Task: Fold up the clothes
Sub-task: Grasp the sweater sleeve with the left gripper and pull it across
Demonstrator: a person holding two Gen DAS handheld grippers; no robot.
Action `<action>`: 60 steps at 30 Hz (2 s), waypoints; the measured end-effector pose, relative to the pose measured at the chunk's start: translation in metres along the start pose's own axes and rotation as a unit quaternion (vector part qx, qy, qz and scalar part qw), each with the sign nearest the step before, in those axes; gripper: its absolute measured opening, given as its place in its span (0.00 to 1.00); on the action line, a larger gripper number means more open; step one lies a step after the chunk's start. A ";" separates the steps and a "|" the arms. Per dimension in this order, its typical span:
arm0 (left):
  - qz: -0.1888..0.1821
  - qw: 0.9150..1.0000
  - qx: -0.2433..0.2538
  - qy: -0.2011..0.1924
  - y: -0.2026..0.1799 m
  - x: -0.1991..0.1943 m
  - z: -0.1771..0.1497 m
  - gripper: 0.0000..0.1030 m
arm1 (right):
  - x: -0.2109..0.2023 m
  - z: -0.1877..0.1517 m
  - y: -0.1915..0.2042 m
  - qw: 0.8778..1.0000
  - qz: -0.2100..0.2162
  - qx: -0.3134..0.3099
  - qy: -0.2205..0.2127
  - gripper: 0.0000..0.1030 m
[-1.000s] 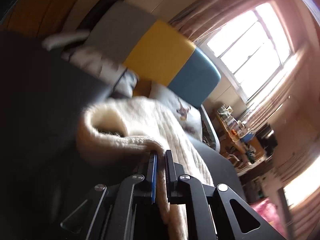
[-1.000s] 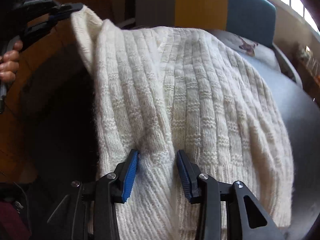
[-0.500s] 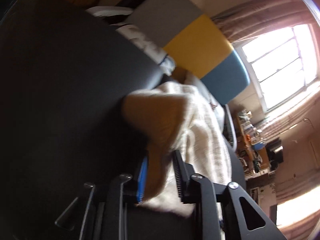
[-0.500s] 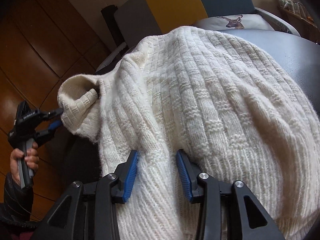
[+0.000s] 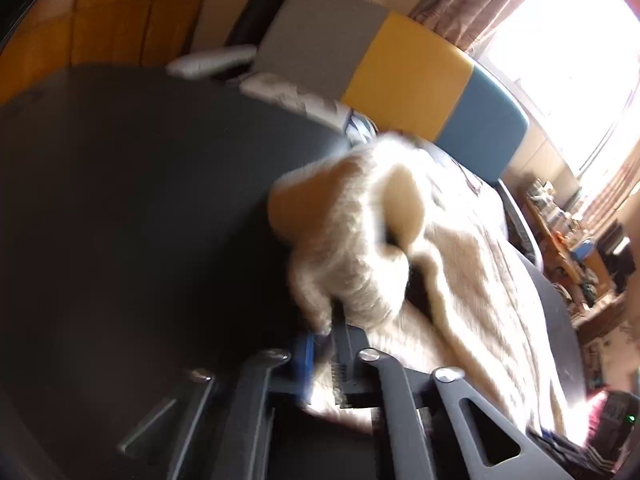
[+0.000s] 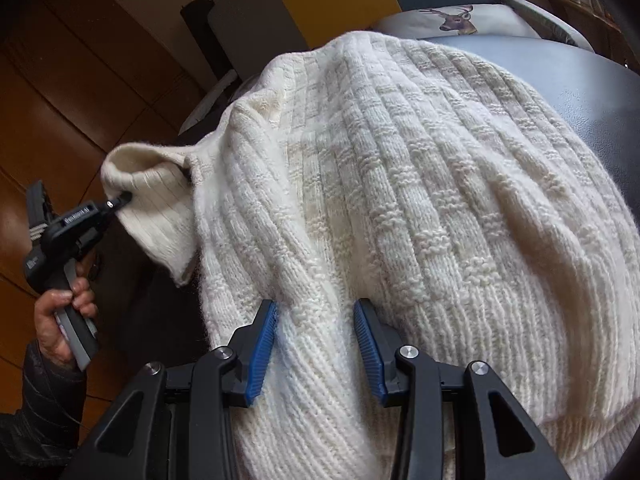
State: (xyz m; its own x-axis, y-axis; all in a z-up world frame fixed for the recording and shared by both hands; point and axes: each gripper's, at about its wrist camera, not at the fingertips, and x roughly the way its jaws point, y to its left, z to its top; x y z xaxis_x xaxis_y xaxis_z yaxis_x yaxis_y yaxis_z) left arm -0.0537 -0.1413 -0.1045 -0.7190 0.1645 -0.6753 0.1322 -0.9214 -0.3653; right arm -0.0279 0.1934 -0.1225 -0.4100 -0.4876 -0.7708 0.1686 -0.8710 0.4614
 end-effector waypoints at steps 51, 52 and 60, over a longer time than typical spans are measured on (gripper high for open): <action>0.339 0.935 0.081 -0.065 0.229 -0.093 0.061 0.15 | 0.052 0.006 0.070 0.978 -0.153 -0.129 0.064 1.00; 0.344 0.937 0.060 -0.019 0.248 -0.074 0.059 0.15 | 0.052 0.006 0.070 0.978 -0.153 -0.129 0.065 1.00; 0.307 0.948 -0.084 -0.032 0.273 -0.102 0.073 0.31 | 0.051 0.009 0.067 0.979 -0.151 -0.126 0.058 1.00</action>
State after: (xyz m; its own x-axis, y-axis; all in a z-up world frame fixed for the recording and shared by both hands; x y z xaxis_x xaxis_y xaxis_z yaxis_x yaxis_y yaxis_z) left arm 0.0060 -0.4350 -0.0883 -0.5104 -0.4105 -0.7557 0.6410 -0.7673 -0.0161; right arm -0.0457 0.1105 -0.1268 -0.3732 -0.1957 -0.9069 0.2773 -0.9564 0.0923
